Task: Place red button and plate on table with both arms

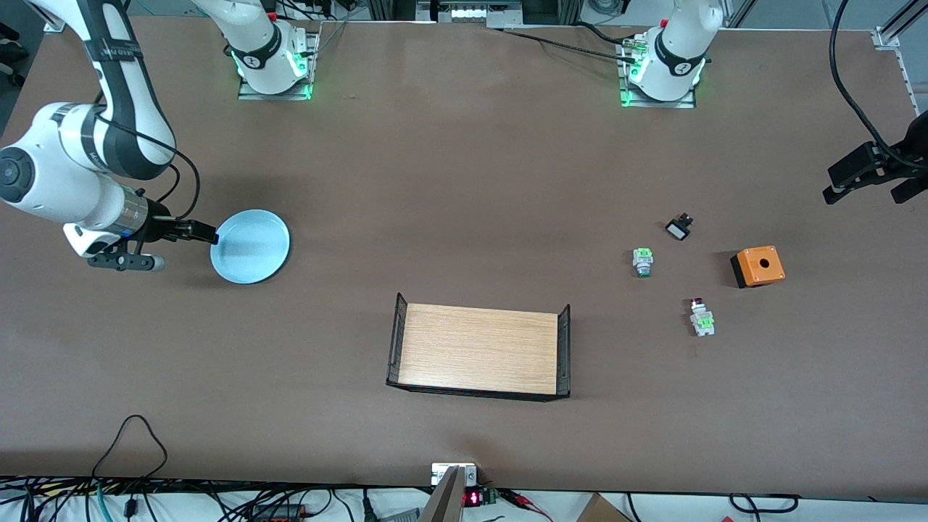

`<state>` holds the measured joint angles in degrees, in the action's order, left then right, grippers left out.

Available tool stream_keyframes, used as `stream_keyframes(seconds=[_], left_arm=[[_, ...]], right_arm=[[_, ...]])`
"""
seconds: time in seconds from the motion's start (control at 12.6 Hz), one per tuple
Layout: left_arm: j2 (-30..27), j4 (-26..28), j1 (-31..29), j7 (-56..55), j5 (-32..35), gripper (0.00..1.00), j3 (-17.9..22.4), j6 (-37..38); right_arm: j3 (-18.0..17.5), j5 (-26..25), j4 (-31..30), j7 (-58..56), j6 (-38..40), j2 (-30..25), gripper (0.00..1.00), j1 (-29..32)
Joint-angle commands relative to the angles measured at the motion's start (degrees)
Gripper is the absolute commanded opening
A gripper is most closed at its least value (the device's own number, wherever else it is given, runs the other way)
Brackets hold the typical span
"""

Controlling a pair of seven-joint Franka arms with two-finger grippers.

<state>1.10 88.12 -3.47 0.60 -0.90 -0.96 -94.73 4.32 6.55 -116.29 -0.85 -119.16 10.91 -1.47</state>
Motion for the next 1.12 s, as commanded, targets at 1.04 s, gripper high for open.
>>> stream_keyframes(seconds=[1.04], left_arm=[[-0.4,-0.8,0.5,-0.5,0.5,1.00,0.0,1.6]], right_arm=[[1.2,-8.2,31.4,6.5,28.4,-0.1,1.00,-1.7]])
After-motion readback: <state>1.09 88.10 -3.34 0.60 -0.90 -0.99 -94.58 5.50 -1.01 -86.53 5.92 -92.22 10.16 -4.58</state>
